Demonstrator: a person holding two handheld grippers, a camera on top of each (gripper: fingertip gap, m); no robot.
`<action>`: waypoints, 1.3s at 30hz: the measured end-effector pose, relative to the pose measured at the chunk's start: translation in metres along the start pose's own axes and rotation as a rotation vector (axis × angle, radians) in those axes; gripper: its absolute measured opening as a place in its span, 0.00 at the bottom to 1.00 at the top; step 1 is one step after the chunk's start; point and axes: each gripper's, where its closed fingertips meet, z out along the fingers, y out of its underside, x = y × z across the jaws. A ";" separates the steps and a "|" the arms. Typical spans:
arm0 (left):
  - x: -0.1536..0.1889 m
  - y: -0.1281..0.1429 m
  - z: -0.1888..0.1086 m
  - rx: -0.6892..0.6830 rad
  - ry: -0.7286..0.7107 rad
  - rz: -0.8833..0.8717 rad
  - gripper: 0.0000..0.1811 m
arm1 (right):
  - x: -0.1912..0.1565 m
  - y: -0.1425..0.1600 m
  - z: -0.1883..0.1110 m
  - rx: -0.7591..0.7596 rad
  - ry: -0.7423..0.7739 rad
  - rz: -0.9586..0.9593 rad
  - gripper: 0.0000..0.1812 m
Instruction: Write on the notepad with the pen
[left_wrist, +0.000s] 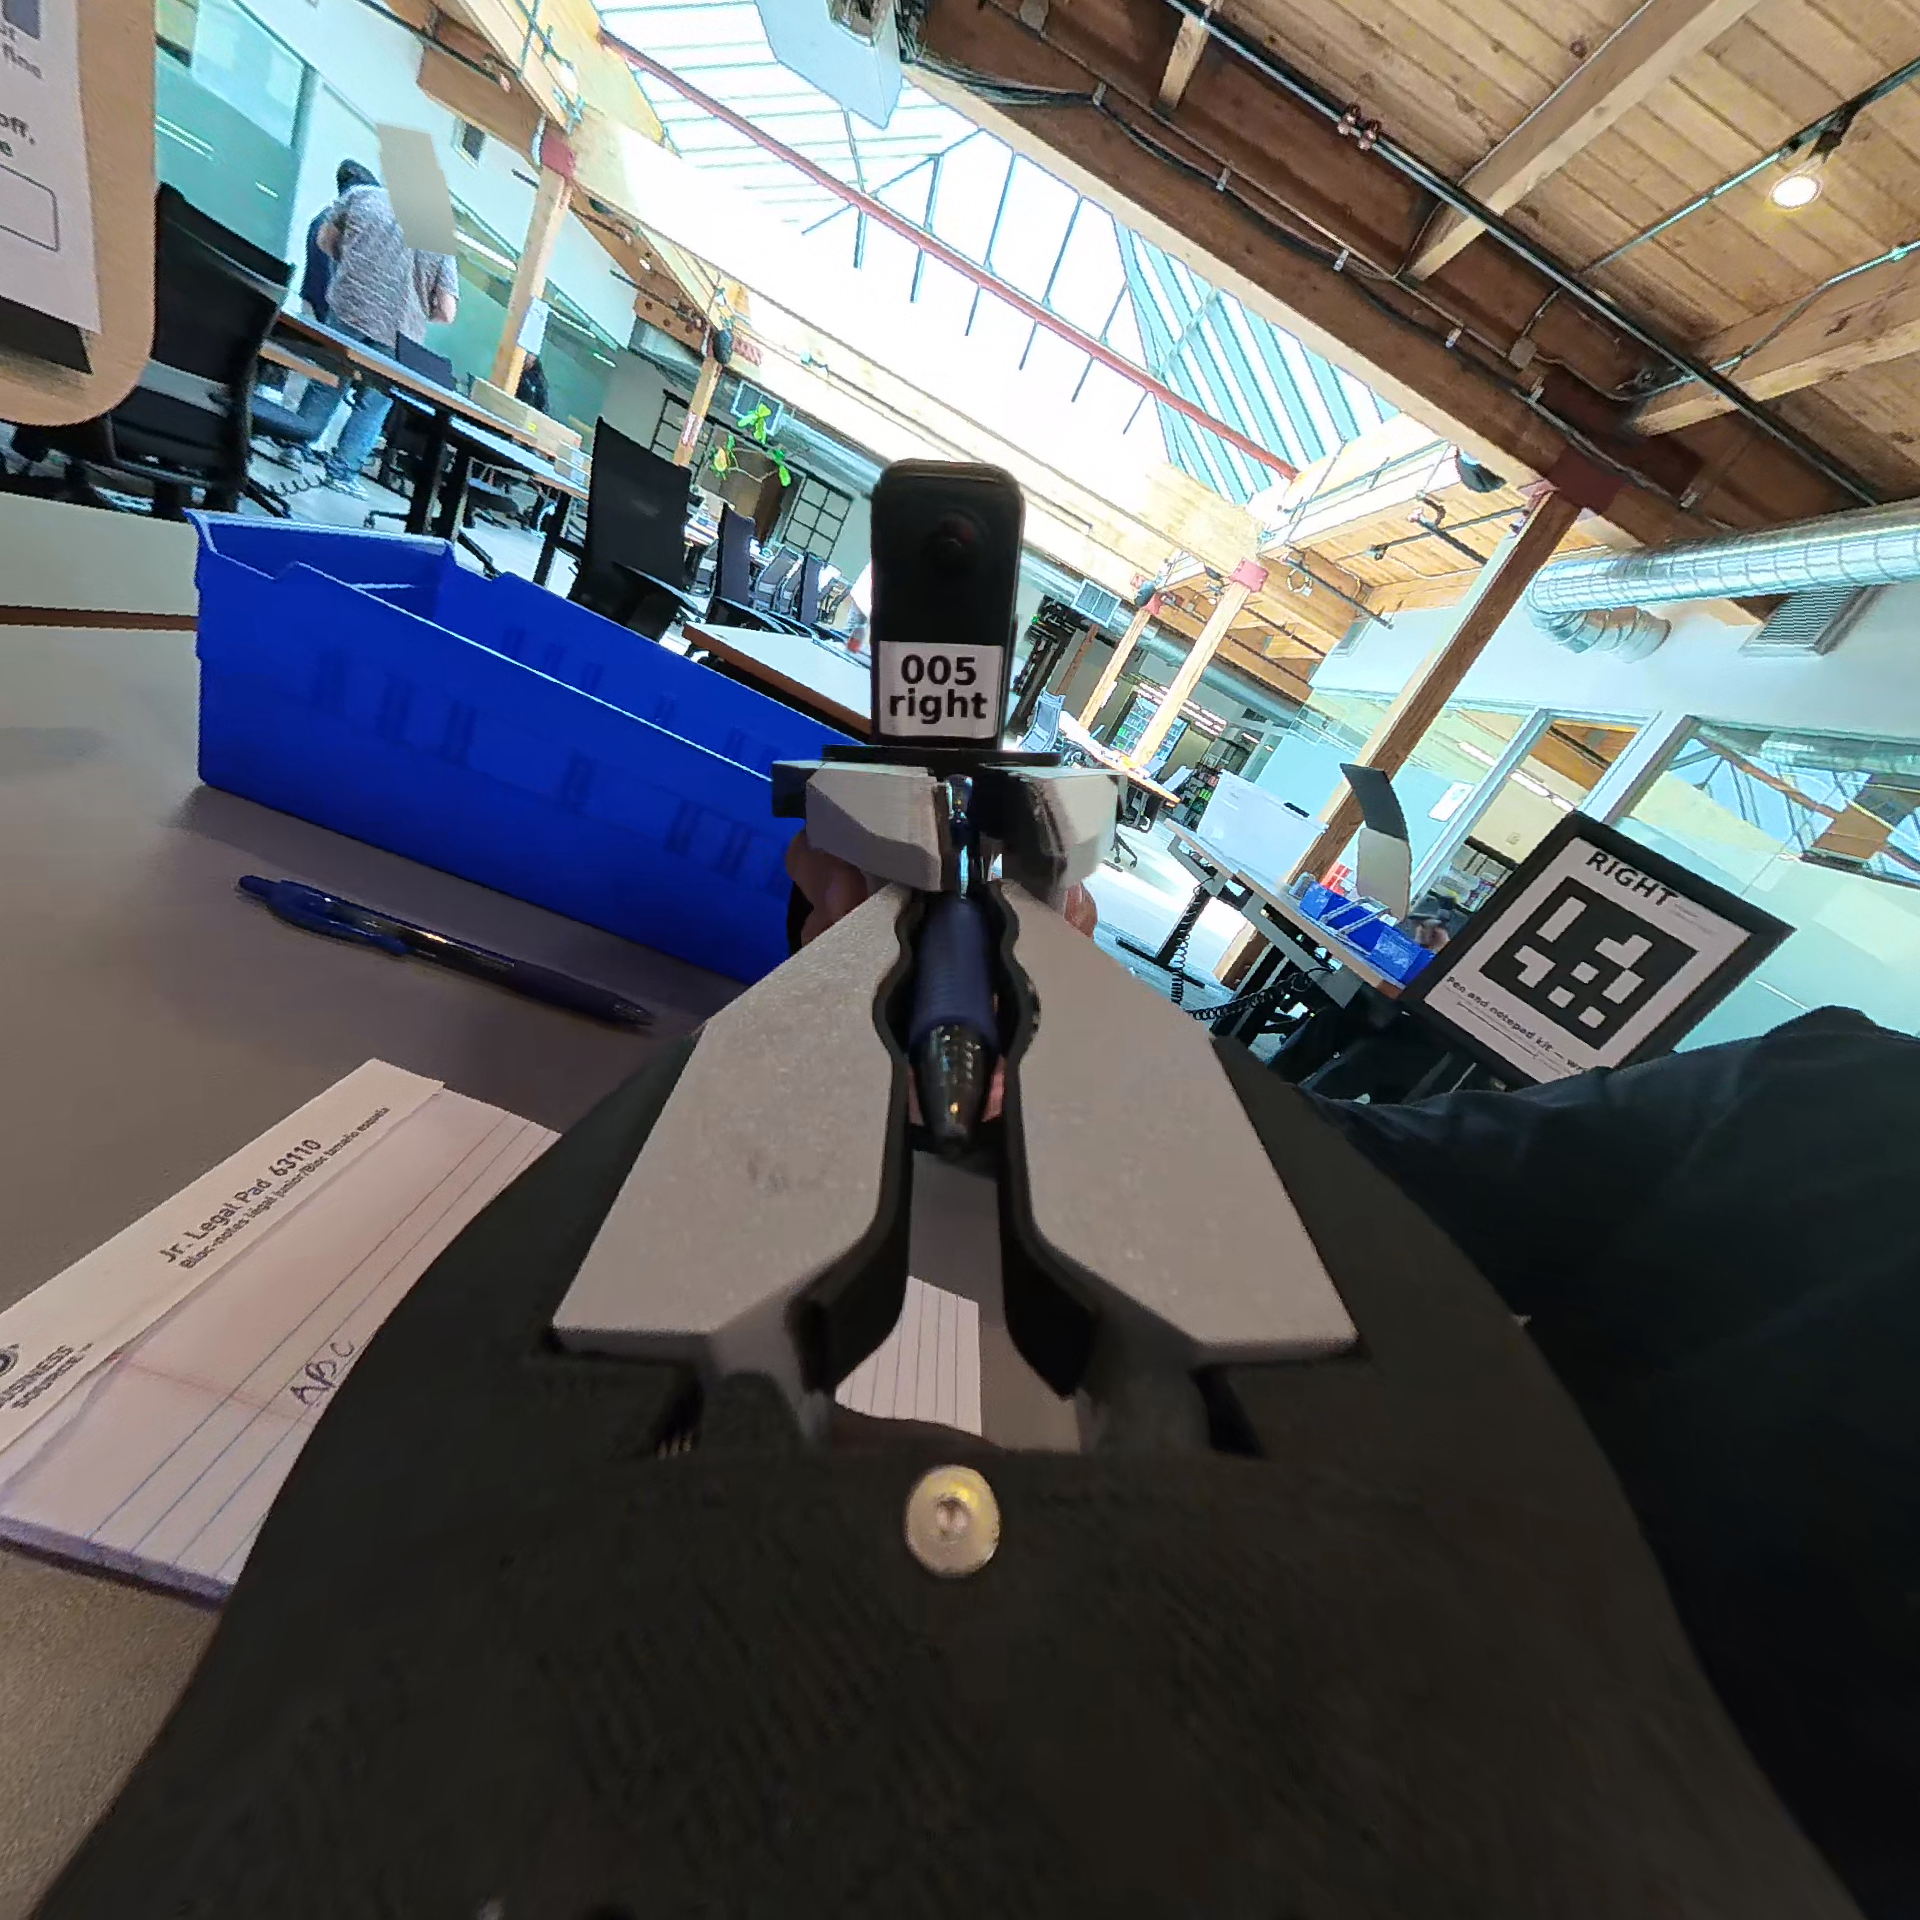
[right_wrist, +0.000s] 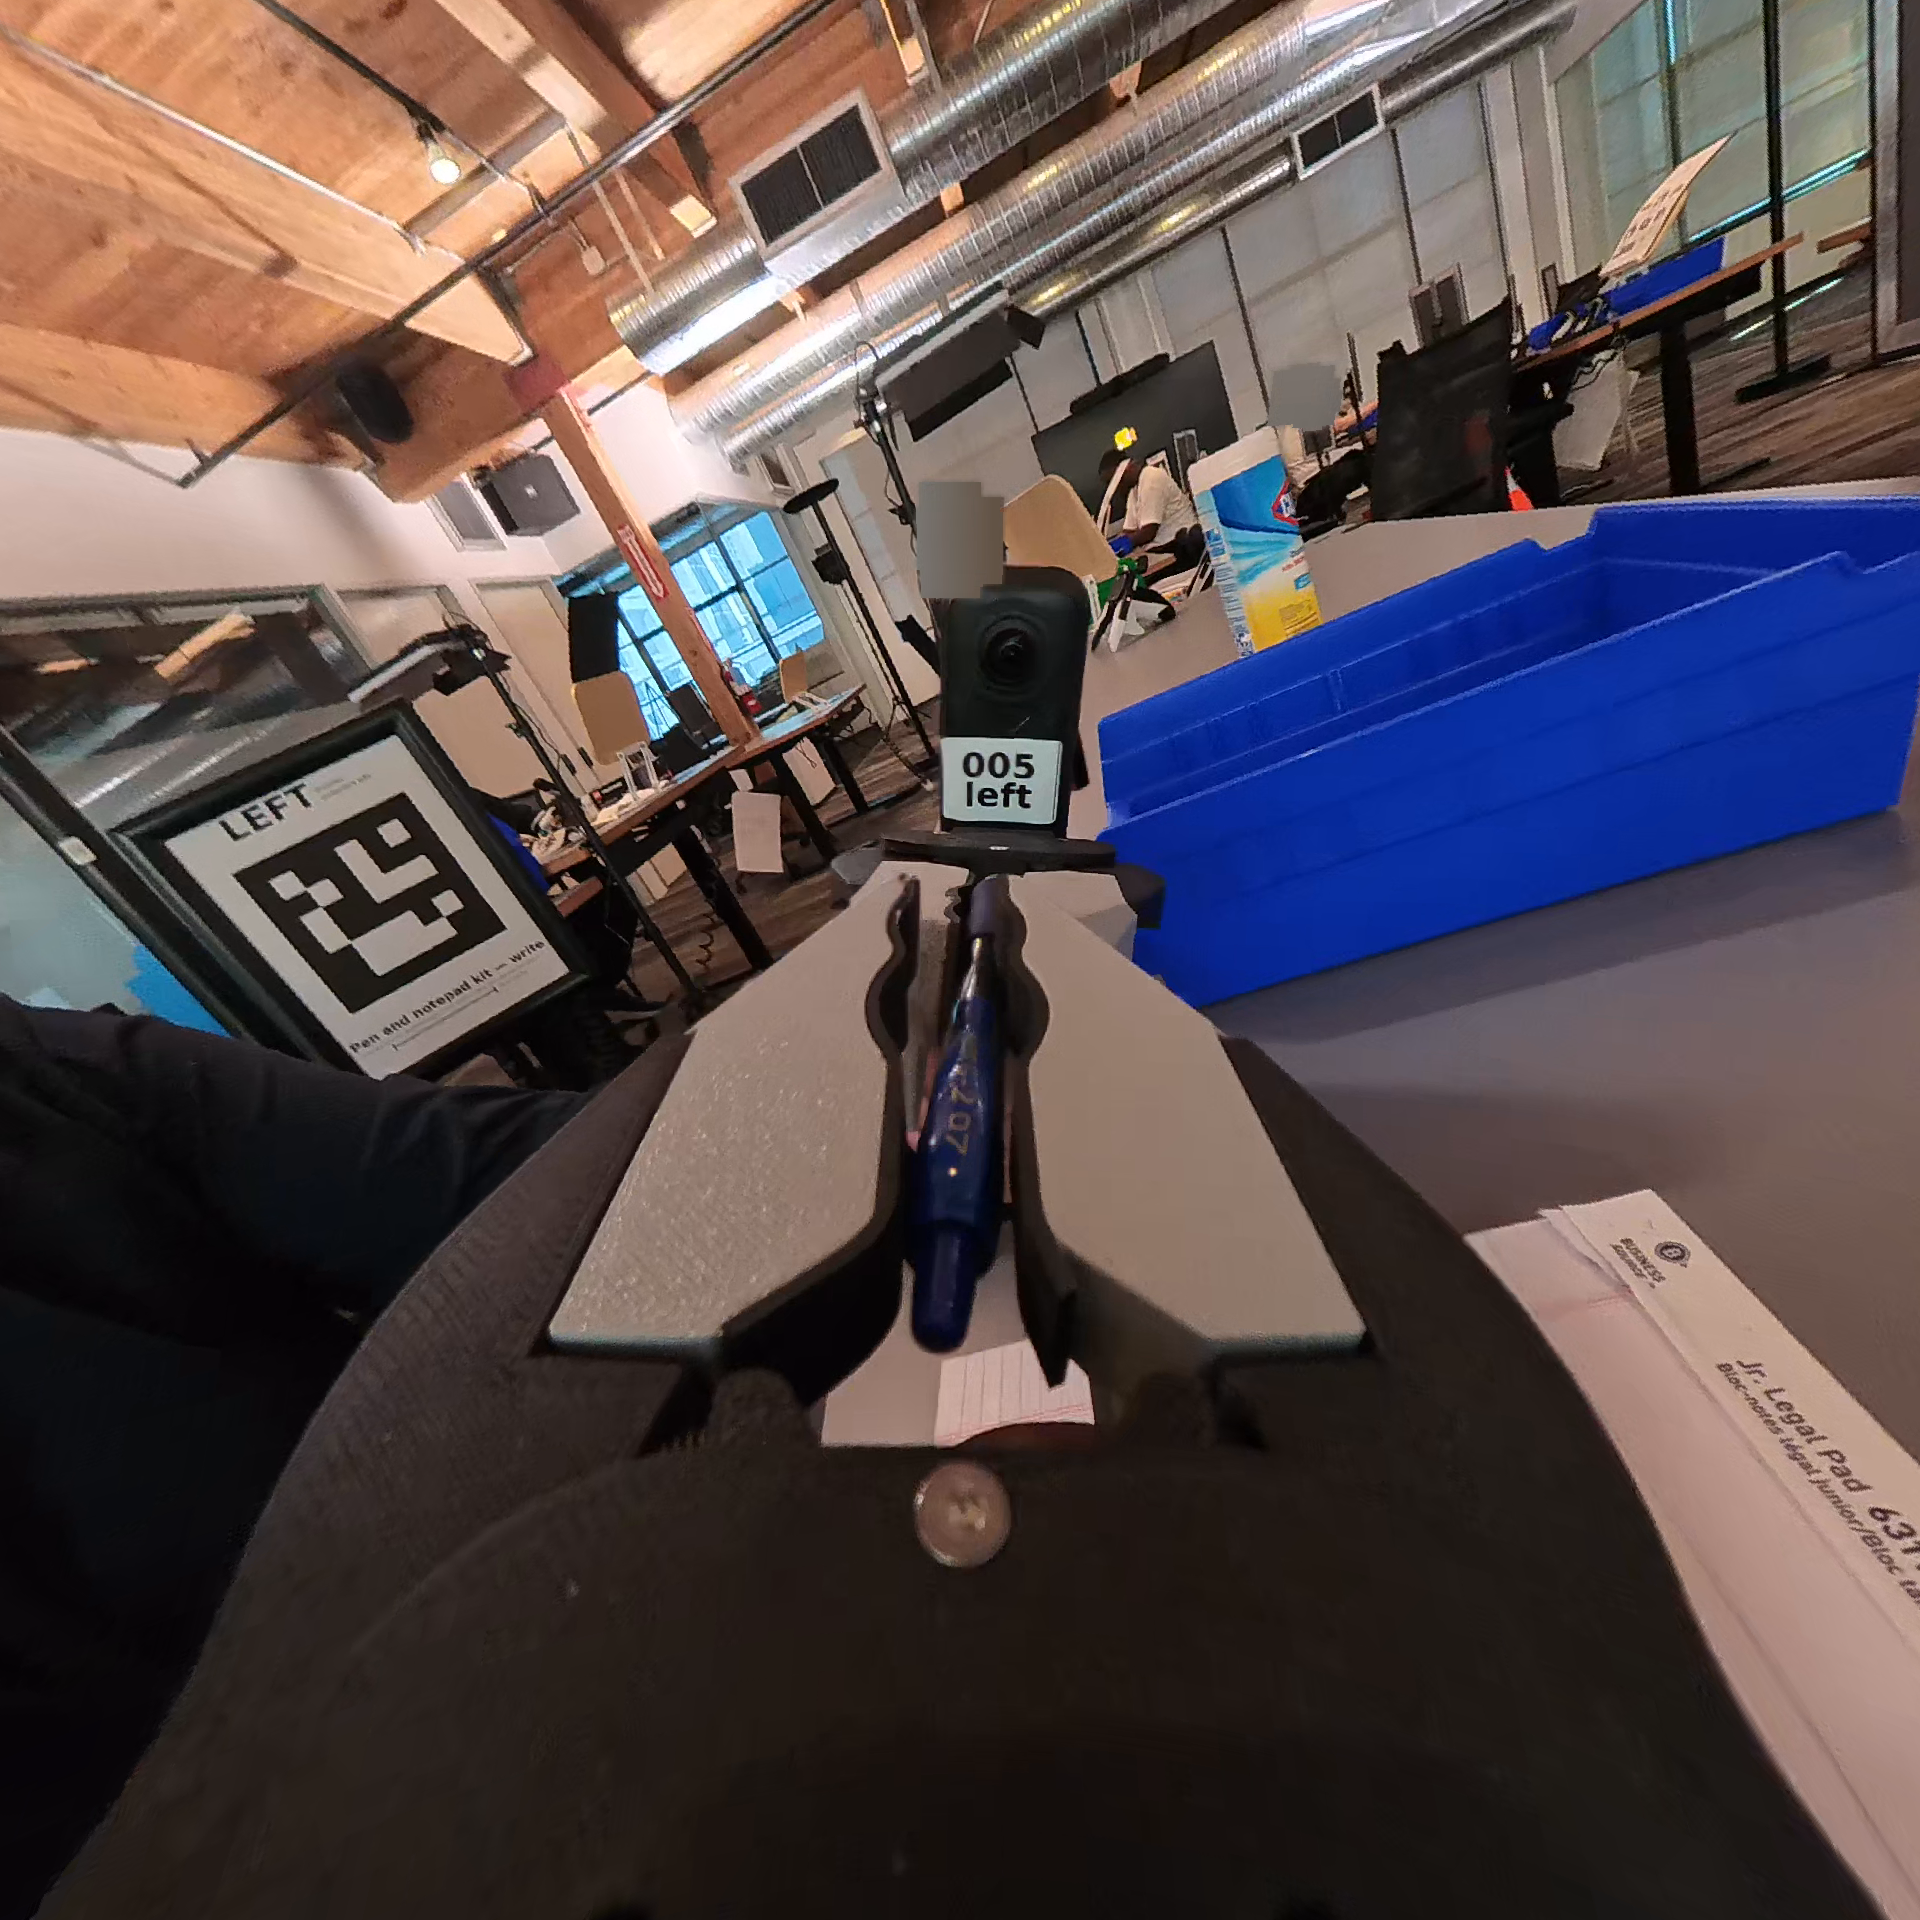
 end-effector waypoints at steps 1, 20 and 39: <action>0.000 -0.001 -0.001 0.009 0.001 0.000 0.04 | 0.000 -0.001 -0.001 -0.001 0.008 -0.010 0.05; -0.003 -0.013 -0.008 0.067 -0.003 -0.051 0.06 | 0.006 -0.016 -0.017 0.045 0.087 -0.076 0.04; 0.000 -0.014 -0.016 0.034 -0.015 0.039 0.05 | 0.003 -0.018 -0.031 0.024 0.050 -0.045 0.04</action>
